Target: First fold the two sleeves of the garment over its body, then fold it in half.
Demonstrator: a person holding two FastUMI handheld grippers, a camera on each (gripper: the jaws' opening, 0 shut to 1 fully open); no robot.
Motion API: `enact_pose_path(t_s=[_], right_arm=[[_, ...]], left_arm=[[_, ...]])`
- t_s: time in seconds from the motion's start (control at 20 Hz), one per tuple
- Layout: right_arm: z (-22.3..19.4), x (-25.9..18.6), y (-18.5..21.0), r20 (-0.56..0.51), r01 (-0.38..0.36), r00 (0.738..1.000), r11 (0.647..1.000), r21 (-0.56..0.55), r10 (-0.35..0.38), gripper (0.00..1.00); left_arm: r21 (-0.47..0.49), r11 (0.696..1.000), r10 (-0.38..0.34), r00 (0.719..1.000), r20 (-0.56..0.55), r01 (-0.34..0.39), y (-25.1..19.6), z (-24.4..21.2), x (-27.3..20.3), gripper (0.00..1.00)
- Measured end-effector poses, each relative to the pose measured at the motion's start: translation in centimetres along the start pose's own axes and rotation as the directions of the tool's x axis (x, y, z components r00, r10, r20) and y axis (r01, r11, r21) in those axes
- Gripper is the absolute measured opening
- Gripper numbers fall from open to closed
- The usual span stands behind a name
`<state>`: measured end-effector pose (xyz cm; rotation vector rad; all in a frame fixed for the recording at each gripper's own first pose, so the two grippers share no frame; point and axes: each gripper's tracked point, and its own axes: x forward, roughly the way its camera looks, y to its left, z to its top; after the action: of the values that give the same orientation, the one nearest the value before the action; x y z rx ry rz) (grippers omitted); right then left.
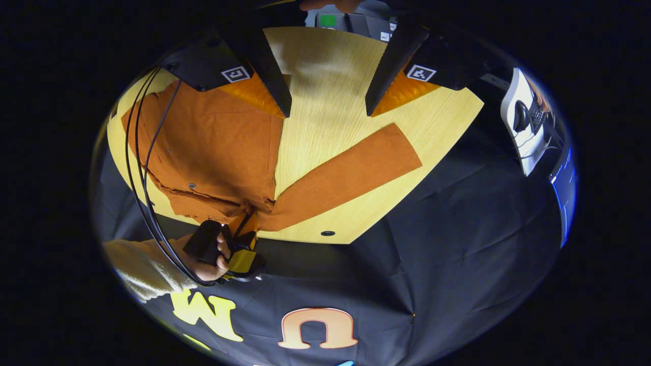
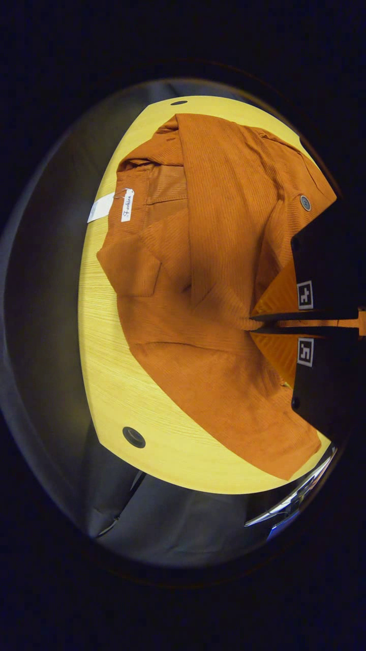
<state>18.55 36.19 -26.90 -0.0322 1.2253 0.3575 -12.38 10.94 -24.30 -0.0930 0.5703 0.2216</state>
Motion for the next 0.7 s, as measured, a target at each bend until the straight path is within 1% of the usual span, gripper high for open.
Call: enact_pose_path(t_s=[0.05, 0.1, 0.15, 0.2, 0.25, 0.3, 0.35, 0.4, 0.45, 0.5, 0.6, 0.65, 0.7], right_arm=[[0.2, -0.1, 0.4, 0.008, -0.019, 1.000, 1.000, 0.001, 0.019, 0.05], [0.4, -1.0, 0.7, 0.017, -0.037, 0.999, 0.999, 0.007, 0.037, 0.14], [0.5, -1.7, 1.2, 0.022, -0.060, 0.998, 0.998, 0.016, 0.059, 0.14], [0.5, -2.5, 1.4, 0.022, -0.072, 0.997, 0.997, 0.019, 0.071, 0.22], [0.8, -3.2, 1.5, 0.031, -0.078, 0.997, 0.997, 0.015, 0.077, 0.37], [1.1, -3.6, 1.8, 0.036, -0.096, 0.995, 0.995, 0.003, 0.096, 0.37], [1.1, -4.3, 1.7, 0.031, -0.095, 0.995, 0.995, -0.018, 0.095, 0.43], [1.2, -5.2, 1.7, 0.036, -0.100, 0.994, 0.995, -0.028, 0.101, 0.44], [1.4, -6.0, 1.8, 0.045, -0.119, 0.992, 0.992, -0.030, 0.120, 0.45], [1.5, -7.0, 1.7, 0.052, -0.132, 0.990, 0.991, -0.031, 0.134, 0.48], [1.6, -8.8, 0.5, 0.067, -0.136, 0.988, 0.989, -0.051, 0.139, 0.72], [1.5, -9.7, -0.4, 0.073, -0.129, 0.988, 0.989, -0.067, 0.134, 0.87], [1.3, -10.5, -1.1, 0.079, -0.135, 0.987, 0.987, -0.083, 0.142, 0.88]], left_arm=[[0.000, 1.000, 0.014, 1.000, 0.001, -0.014, 0.1, 0.2, -0.2, 0.95], [0.009, 0.999, 0.044, 0.999, 0.005, -0.044, 0.6, 0.5, -0.4, 0.95], [0.021, 0.997, 0.078, 0.997, 0.012, -0.078, 1.3, 0.8, -0.5, 0.95], [0.029, 0.994, 0.101, 0.995, 0.015, -0.102, 1.8, 1.2, -0.6, 0.96], [0.033, 0.993, 0.115, 0.993, 0.014, -0.115, 2.0, 1.3, -0.5, 0.95], [0.032, 0.992, 0.119, 0.993, 0.014, -0.120, 2.1, 1.6, -0.6, 0.95], [0.029, 0.991, 0.127, 0.992, 0.018, -0.127, 2.1, 1.8, -0.6, 0.95], [0.024, 0.989, 0.144, 0.989, 0.021, -0.145, 2.4, 2.2, -0.6, 0.95], [0.023, 0.984, 0.178, 0.983, 0.037, -0.179, 3.2, 2.9, -0.8, 0.95], [0.018, 0.976, 0.215, 0.975, 0.059, -0.217, 4.1, 3.9, -0.8, 0.96], [0.008, 0.971, 0.238, 0.971, 0.026, -0.238, 4.7, 4.0, 0.1, 0.94], [-0.002, 0.970, 0.244, 0.970, 0.009, -0.244, 4.9, 4.2, 0.6, 0.94], [-0.009, 0.967, 0.253, 0.967, -0.008, -0.253, 5.1, 4.4, 1.2, 0.94]])
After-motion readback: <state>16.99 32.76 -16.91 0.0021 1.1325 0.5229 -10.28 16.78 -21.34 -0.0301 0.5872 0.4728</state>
